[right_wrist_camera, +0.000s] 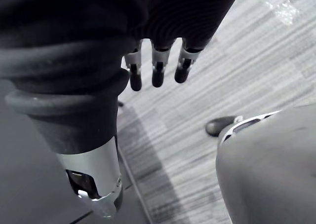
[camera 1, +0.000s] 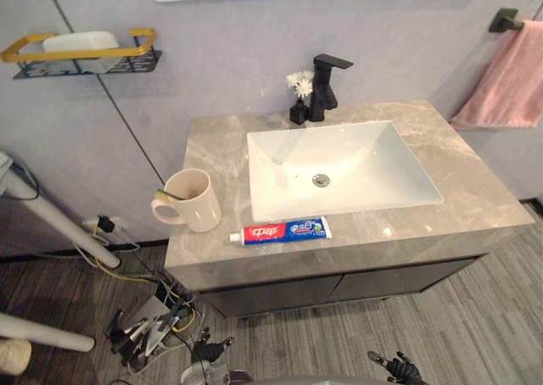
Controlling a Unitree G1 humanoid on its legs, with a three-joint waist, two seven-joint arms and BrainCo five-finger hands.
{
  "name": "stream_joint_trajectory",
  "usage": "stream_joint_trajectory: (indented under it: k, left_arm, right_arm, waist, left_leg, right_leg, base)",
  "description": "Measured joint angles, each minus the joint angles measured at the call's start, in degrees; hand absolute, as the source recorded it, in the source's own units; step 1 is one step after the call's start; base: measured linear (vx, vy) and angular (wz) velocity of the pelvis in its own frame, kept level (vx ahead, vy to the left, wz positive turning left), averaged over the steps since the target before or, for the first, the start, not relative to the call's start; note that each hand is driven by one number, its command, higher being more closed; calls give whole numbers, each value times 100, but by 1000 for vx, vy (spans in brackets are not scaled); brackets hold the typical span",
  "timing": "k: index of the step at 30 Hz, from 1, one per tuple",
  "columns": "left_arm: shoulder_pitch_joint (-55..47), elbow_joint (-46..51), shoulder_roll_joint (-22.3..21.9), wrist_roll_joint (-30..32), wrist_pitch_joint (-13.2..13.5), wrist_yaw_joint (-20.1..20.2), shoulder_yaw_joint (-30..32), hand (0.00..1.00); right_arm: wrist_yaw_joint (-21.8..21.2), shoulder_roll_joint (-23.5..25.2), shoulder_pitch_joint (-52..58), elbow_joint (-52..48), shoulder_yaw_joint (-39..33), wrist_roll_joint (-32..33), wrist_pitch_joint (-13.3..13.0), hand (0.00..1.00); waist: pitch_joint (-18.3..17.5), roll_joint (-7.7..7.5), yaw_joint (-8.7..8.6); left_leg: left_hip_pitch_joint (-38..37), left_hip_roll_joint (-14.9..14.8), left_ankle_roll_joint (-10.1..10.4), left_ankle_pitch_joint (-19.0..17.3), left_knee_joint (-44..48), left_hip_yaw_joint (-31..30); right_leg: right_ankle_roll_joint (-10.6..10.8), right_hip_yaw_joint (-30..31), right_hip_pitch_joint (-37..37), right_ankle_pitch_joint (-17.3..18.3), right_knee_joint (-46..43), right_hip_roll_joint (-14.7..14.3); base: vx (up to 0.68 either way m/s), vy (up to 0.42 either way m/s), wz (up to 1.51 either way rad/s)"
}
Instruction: Organize washtable
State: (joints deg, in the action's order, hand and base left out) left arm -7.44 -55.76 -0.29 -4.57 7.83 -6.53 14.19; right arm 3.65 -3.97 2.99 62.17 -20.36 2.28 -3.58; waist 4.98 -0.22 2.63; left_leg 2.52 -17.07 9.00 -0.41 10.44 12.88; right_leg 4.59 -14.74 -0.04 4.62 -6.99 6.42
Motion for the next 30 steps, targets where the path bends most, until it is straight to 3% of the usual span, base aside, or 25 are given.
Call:
stream_joint_trajectory:
  k: [2,4,6,8,11,15,30]
  left_arm:
    - [-30,-91,2,-38,-1,5,104,0]
    - [-44,-276,-22,-29,-26,45,205,0]
    - [-47,-394,7,-9,-99,177,618,0]
    - [-72,-609,54,98,-157,286,869,0]
    - [-370,-868,102,311,-324,407,1217,0]
    - [-718,-905,94,322,-375,441,1555,0]
    - [-592,-959,203,578,-362,513,1224,0]
  right_arm:
    - [-5,-104,32,-5,-90,69,-1,0]
    - [-32,-197,99,-16,-191,200,0,0]
    - [-136,-90,135,8,-367,290,19,0]
    - [-180,-48,246,65,-496,294,35,0]
    - [-296,34,455,213,-713,284,107,0]
    - [-399,183,572,220,-707,271,166,0]
    - [-505,47,378,605,-409,151,166,0]
  waist:
    - [1,21,-25]
    - [-99,130,-49]
    - [-119,76,-39]
    - [-115,79,-55]
    - [-130,46,-99]
    - [-160,-21,-162]
    - [-162,-92,-175]
  left_leg:
    - [-13,215,-178,-265,465,-1]
    - [-256,379,-160,-276,-75,65]
    - [-619,737,-200,178,-1162,131]
    - [-744,885,-233,399,-1632,89]
    - [-814,1030,-247,394,-1634,-10]
    - [-871,1046,-284,359,-1636,-28]
    - [-1123,983,-243,339,-1637,92]
  right_leg:
    - [55,-113,229,-1,10,183]
    - [160,-142,278,12,56,237]
    - [193,-111,260,-41,235,410]
    - [212,-109,265,-54,310,470]
    - [228,-94,412,-61,350,577]
    - [258,-95,587,-62,435,569]
    - [345,0,800,-102,531,481]
  base:
    - [-80,84,32]
    - [-91,129,23]
    - [-88,148,16]
    - [-42,102,22]
    - [14,81,19]
    - [51,15,11]
    - [42,-5,-1]
